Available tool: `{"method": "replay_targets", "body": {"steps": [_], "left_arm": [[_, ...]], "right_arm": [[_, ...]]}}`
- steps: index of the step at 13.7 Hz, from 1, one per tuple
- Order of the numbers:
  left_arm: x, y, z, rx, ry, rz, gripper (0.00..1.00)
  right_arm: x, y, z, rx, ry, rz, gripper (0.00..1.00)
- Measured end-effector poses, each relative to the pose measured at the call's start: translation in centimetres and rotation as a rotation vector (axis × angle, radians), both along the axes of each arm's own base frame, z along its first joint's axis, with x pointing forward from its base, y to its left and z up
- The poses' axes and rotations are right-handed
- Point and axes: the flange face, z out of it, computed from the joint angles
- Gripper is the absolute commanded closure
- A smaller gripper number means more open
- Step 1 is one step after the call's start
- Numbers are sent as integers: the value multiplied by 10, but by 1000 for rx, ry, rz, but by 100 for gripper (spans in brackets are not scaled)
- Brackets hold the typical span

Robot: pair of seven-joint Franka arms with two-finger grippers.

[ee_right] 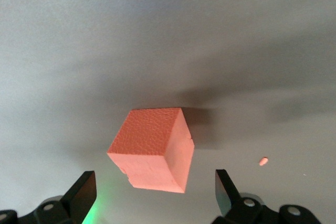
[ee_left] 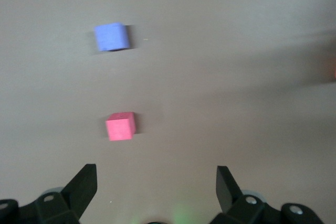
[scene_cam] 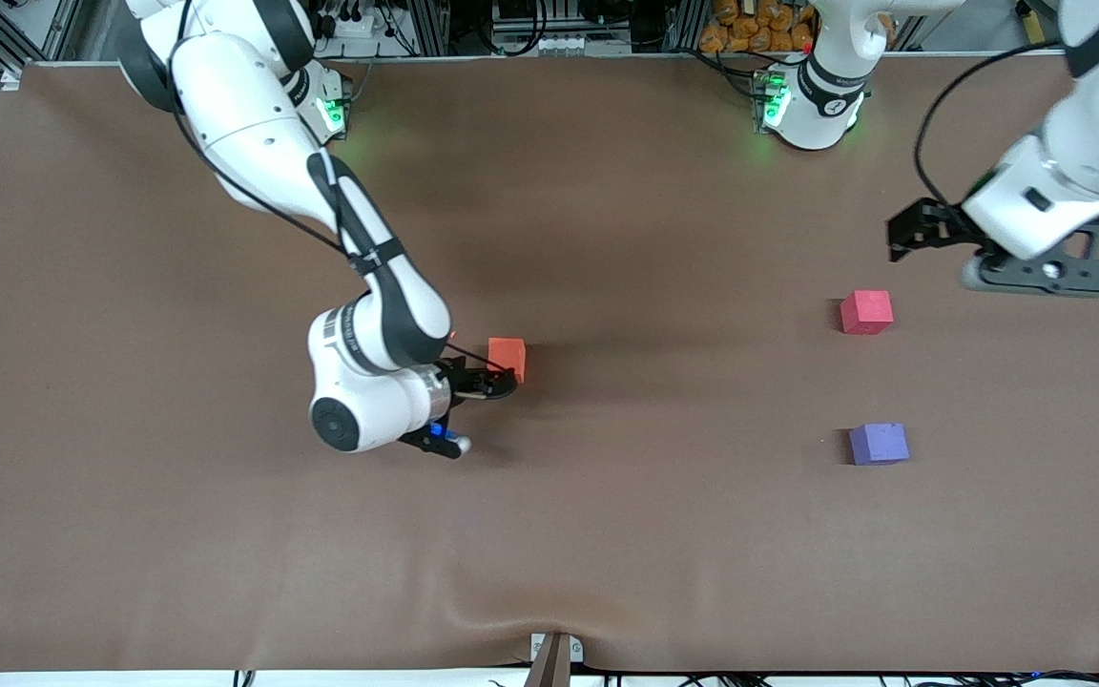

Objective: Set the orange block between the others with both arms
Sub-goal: 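Set the orange cube down and open the right gripper, then lower the left gripper onto the cube while the right gripper retracts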

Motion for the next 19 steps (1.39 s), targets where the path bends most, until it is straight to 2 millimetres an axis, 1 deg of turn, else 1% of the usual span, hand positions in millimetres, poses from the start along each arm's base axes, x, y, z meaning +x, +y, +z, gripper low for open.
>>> {"method": "replay_targets", "body": {"steps": [1, 3, 4, 5, 6, 7, 9, 10, 11, 13, 14, 15, 16, 17, 18, 19], "left_arm": [[-4, -23, -5, 1, 8, -17, 0], [-9, -65, -17, 2, 24, -32, 0], [-10, -83, -21, 0, 26, -30, 0], [-13, -98, -22, 1, 27, -20, 0], [-16, -111, -23, 3, 27, -4, 0], [-19, -120, -24, 4, 28, 7, 0], [-22, -138, -30, 5, 30, 13, 0], [-22, -150, -37, 5, 34, 20, 0], [-21, -165, -45, 2, 34, 30, 0], [-16, -200, -67, -16, 27, 55, 0], [-15, -220, -81, -20, 30, 76, 0], [-15, -241, -96, -25, 33, 103, 0], [-18, -265, -110, -32, 31, 131, 0], [-20, -287, -125, -45, 24, 157, 0], [-21, -306, -139, -56, 15, 180, 0], [-22, -321, -153, -61, 9, 205, 0]], "right_arm": [[3, -11, 2, -10, 18, 2, 0], [12, -51, 7, -81, 38, 28, 0], [19, -73, 12, -136, 16, 53, 0], [24, -89, 21, -191, -16, 91, 0], [27, -101, 32, -252, -52, 139, 0], [29, -107, 45, -301, -89, 187, 0], [30, -122, 74, -354, -153, 287, 0], [31, -139, 87, -358, -174, 321, 0], [32, -162, 98, -348, -186, 342, 0], [34, -226, 119, -307, -203, 357, 0], [32, -259, 129, -286, -221, 360, 0], [27, -286, 141, -269, -248, 367, 0], [20, -305, 152, -260, -285, 382, 0], [12, -314, 165, -265, -322, 405, 0], [2, -316, 180, -274, -355, 434, 0], [-8, -312, 198, -284, -385, 462, 0]]}}
